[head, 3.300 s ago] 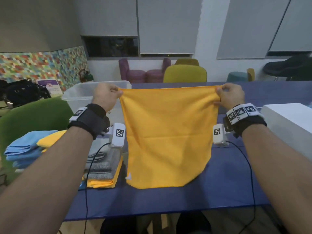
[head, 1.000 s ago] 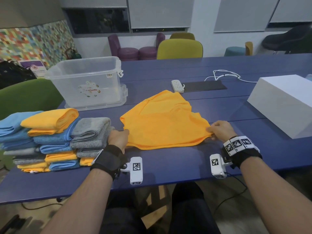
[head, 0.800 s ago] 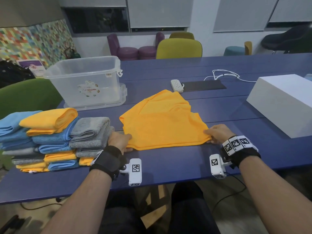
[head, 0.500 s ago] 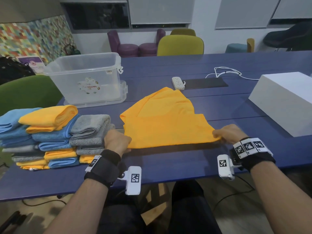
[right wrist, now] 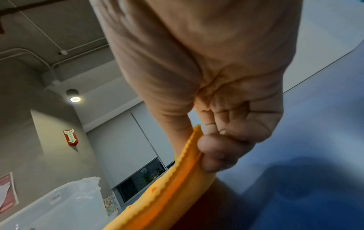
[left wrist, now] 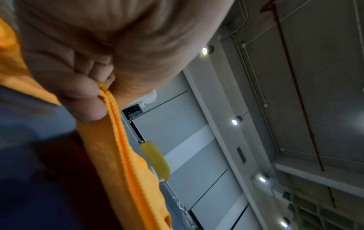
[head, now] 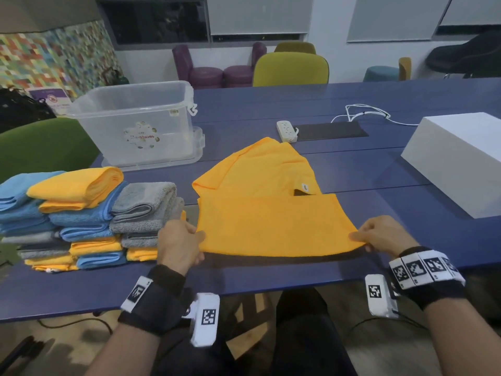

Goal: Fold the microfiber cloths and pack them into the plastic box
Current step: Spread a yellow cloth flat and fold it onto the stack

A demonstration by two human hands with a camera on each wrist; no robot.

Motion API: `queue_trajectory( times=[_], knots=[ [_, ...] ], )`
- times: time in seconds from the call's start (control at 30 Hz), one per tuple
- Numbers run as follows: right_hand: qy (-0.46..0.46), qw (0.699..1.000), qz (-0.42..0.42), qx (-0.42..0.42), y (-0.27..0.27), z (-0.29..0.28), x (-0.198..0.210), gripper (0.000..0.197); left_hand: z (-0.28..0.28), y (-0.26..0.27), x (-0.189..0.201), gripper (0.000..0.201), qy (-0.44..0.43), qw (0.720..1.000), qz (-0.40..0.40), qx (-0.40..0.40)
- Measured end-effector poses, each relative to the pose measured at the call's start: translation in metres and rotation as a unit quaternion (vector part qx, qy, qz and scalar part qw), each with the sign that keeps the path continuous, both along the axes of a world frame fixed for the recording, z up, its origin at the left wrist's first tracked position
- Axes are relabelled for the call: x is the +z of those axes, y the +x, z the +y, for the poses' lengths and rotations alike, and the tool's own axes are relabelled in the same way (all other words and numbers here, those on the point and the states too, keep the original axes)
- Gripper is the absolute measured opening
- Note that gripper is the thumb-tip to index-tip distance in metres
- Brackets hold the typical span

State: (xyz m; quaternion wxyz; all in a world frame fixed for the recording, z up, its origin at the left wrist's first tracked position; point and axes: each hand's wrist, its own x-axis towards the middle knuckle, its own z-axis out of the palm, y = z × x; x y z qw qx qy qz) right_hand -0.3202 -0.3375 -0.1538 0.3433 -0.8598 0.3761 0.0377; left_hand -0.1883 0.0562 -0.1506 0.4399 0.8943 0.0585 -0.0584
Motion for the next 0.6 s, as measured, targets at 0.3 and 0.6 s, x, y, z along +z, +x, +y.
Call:
queue_trajectory(
  times=[0.3,0.6],
  knots=[
    [-0.143,0.988,0.056,-0.002,-0.018,0.03,0.003,0.037,0.005,-0.027,-0.011,0.049,0.26,0.965,0.002,-0.028],
    [-0.143,0.989,0.031,-0.012,0.05,0.038,-0.001,0.027,-0.031,0.013,0.004,0.017,0.23,0.971,0.019,-0.057]
  ],
)
